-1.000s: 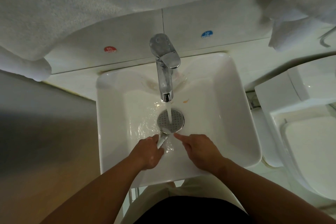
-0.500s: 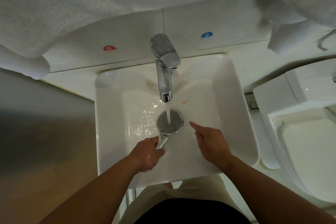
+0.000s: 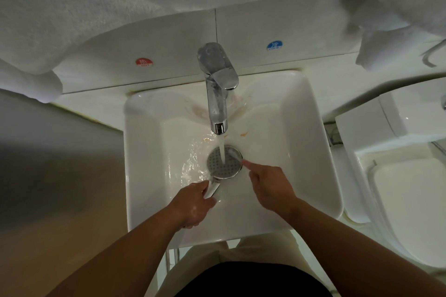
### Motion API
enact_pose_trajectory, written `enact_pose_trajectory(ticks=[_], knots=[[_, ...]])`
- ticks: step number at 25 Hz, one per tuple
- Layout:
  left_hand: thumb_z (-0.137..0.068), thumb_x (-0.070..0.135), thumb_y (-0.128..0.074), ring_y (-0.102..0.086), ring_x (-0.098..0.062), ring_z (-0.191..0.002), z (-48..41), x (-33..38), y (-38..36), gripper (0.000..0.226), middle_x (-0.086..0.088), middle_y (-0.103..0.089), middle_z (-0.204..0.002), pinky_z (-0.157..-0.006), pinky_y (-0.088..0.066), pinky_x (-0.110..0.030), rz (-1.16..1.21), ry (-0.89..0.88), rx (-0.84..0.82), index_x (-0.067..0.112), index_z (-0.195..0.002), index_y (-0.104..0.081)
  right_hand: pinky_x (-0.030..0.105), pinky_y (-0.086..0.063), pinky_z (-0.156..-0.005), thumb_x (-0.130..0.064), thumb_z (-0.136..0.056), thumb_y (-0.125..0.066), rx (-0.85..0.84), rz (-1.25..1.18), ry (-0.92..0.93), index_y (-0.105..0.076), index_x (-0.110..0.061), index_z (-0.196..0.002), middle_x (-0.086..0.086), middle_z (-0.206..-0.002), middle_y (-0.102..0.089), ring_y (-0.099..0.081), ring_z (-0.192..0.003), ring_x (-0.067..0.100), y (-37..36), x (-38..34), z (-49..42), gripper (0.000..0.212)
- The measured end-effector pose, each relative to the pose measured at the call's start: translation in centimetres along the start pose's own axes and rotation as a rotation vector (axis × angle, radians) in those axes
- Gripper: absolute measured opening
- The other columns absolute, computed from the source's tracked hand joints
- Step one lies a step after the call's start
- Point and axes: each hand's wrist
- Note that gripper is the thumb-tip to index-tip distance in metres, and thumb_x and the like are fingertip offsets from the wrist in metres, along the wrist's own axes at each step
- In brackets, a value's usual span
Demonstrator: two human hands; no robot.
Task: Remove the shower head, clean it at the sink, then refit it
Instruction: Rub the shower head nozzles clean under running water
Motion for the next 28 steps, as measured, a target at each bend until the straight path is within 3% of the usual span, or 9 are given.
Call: enact_pose_trajectory(ticks=[2, 4, 6, 8, 15, 18, 22, 25, 28], knots=[[-0.097, 0.036, -0.058, -0.046, -0.015, -0.044, 0.1, 0.1, 0.1, 0.033, -0.005, -0.058, -0.074, -0.036, -0.037, -0.022, -0.030, -0.024, 0.008, 0.025, -0.128, -0.053, 0.026, -0.050, -0.070, -0.022, -0.102, -0.044, -0.025, -0.032, -0.001, -0.059, -0.037, -0.139, 0.002, -0.082, -0.071, -0.060, -0.063, 0.010, -0.4, -0.8, -0.8, 0.042], [-0.098, 0.038, -0.056, -0.056, -0.018, -0.056, 0.2, 0.0, 0.3, 0.038, -0.006, -0.064, -0.090, -0.043, -0.046, -0.025, -0.096, -0.059, 0.025, 0.025, -0.134, -0.052, 0.029, -0.054, -0.078, -0.022, -0.102, -0.043, 0.012, -0.019, -0.013, -0.058, -0.037, -0.140, 0.010, -0.098, -0.077, -0.069, -0.080, 0.023, -0.4, -1.5, -1.6, 0.043], [-0.099, 0.041, -0.052, -0.066, -0.026, -0.088, 0.1, -0.3, 0.4, 0.043, -0.008, -0.066, -0.118, -0.071, -0.056, -0.034, -0.274, -0.134, 0.069, 0.024, -0.138, -0.051, 0.031, -0.055, -0.081, -0.026, -0.104, -0.039, -0.106, 0.089, 0.088, -0.052, -0.039, -0.144, 0.013, -0.111, -0.075, -0.069, -0.092, 0.029, -0.9, -2.1, -1.7, 0.044], [-0.098, 0.039, -0.051, -0.065, -0.028, -0.102, -0.3, -0.7, 0.5, 0.040, -0.008, -0.067, -0.122, -0.087, -0.053, -0.038, -0.384, -0.175, 0.100, 0.023, -0.134, -0.052, 0.039, -0.059, -0.085, -0.024, -0.103, -0.038, -0.109, 0.112, 0.092, -0.050, -0.040, -0.144, 0.013, -0.117, -0.073, -0.069, -0.097, 0.031, -1.0, -2.7, -2.1, 0.046], [-0.096, 0.035, -0.048, -0.068, -0.028, -0.102, -1.1, -1.6, 0.2, 0.059, -0.011, -0.067, -0.125, -0.090, -0.057, -0.041, -0.462, -0.134, 0.151, 0.027, -0.152, -0.031, 0.040, -0.058, -0.086, -0.024, -0.101, -0.044, -0.145, 0.209, 0.135, -0.052, -0.043, -0.141, 0.012, -0.120, -0.072, -0.069, -0.099, 0.033, -0.3, -3.4, -3.2, 0.045], [-0.095, 0.037, -0.048, -0.068, -0.029, -0.097, -1.1, -1.7, 0.4, 0.058, -0.011, -0.068, -0.121, -0.086, -0.057, -0.041, -0.468, -0.126, 0.165, 0.030, -0.150, -0.033, 0.039, -0.058, -0.085, -0.029, -0.103, -0.038, -0.205, 0.204, 0.202, -0.050, -0.046, -0.142, 0.012, -0.121, -0.071, -0.069, -0.097, 0.029, -0.8, -2.9, -2.8, 0.044], [-0.096, 0.038, -0.049, -0.065, -0.030, -0.107, -1.3, -1.6, 0.8, 0.051, -0.009, -0.068, -0.124, -0.089, -0.053, -0.038, -0.459, -0.172, 0.137, 0.023, -0.144, -0.042, 0.026, -0.043, -0.069, -0.028, -0.105, -0.041, -0.151, 0.148, 0.205, -0.052, -0.042, -0.144, 0.007, -0.095, -0.073, -0.055, -0.071, 0.014, -1.2, -1.5, -0.8, 0.043], [-0.096, 0.039, -0.050, -0.064, -0.030, -0.105, -1.2, -1.3, 0.8, 0.040, -0.007, -0.069, -0.119, -0.087, -0.051, -0.036, -0.416, -0.207, 0.126, 0.023, -0.133, -0.051, 0.027, -0.039, -0.068, -0.028, -0.104, -0.041, -0.145, 0.106, 0.153, -0.049, -0.043, -0.145, -0.003, -0.080, -0.059, -0.052, -0.069, 0.011, -1.1, -0.4, 1.1, 0.045], [-0.097, 0.040, -0.052, -0.063, -0.029, -0.109, -1.1, -1.1, 0.9, 0.045, -0.007, -0.066, -0.123, -0.091, -0.050, -0.035, -0.392, -0.203, 0.110, 0.021, -0.138, -0.049, 0.028, -0.040, -0.067, -0.025, -0.104, -0.043, -0.083, 0.055, 0.116, -0.048, -0.041, -0.145, -0.004, -0.077, -0.057, -0.051, -0.067, 0.011, -0.8, 0.4, 2.0, 0.045]])
Point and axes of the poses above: each hand's wrist, its own z-axis away from the middle knuckle, its own y-axis out of the back of the hand, x = y × z
